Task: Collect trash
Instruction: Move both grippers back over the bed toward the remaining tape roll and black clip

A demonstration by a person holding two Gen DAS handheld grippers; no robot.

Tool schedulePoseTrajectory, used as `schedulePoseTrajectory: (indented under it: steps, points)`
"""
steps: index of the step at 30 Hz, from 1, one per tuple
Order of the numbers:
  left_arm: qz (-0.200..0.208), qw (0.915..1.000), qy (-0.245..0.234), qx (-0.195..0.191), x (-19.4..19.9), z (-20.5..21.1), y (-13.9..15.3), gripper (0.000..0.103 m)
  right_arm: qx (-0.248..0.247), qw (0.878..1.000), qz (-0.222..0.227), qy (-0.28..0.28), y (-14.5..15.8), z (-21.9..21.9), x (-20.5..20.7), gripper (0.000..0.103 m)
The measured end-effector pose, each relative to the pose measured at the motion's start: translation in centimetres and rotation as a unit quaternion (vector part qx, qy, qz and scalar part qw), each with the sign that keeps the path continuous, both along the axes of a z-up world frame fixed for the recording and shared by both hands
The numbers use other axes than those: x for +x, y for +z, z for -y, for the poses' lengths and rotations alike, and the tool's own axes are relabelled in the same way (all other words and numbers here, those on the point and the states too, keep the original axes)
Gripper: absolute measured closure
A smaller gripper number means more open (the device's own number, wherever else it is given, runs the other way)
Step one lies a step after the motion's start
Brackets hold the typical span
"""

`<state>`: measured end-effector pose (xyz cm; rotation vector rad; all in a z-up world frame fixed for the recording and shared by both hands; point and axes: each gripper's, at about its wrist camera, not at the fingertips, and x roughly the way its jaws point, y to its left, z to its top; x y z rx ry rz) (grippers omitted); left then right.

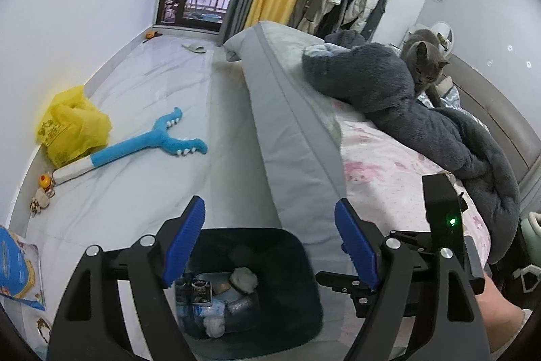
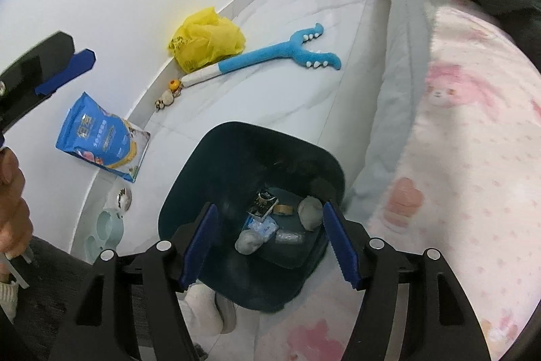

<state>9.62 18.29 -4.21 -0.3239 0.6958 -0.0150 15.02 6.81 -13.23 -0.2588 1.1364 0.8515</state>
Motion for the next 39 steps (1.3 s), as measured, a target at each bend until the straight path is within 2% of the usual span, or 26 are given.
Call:
schedulePoseTrajectory:
  steps: [2, 6, 15, 29, 39]
  points:
    - [0.001, 1.0, -0.006, 0.002, 0.3, 0.8, 0.1, 0.021, 0.014, 1.0, 0.001, -0.001, 0.7, 0.7, -0.1, 0.037]
    - [0.005, 0.9999, -0.016, 0.001, 0.9, 2.2, 0.5, 0.021, 0.049, 0.998, 0.032, 0.001, 3.0, 2.6, -0.4, 0.035]
    - [0.016, 0.999, -0.042, 0.001, 2.3, 6.3, 1.7, 0.019, 0.077, 0.992, 0.08, -0.056, 5.9, 8.6, 0.7, 0.034]
    - [0.02, 0.9948, -0.1, 0.005, 4.6, 15.1, 2.3, 0.015, 0.078, 0.98, 0.122, -0.134, 7.4, 18.3, 1.1, 0.033]
    - [0.007, 0.9907, -0.136, 0.005, 7.1, 20.4, 1.6, 0.013, 0.055, 0.963, 0.167, -0.206, 7.9, 25.9, 2.1, 0.029]
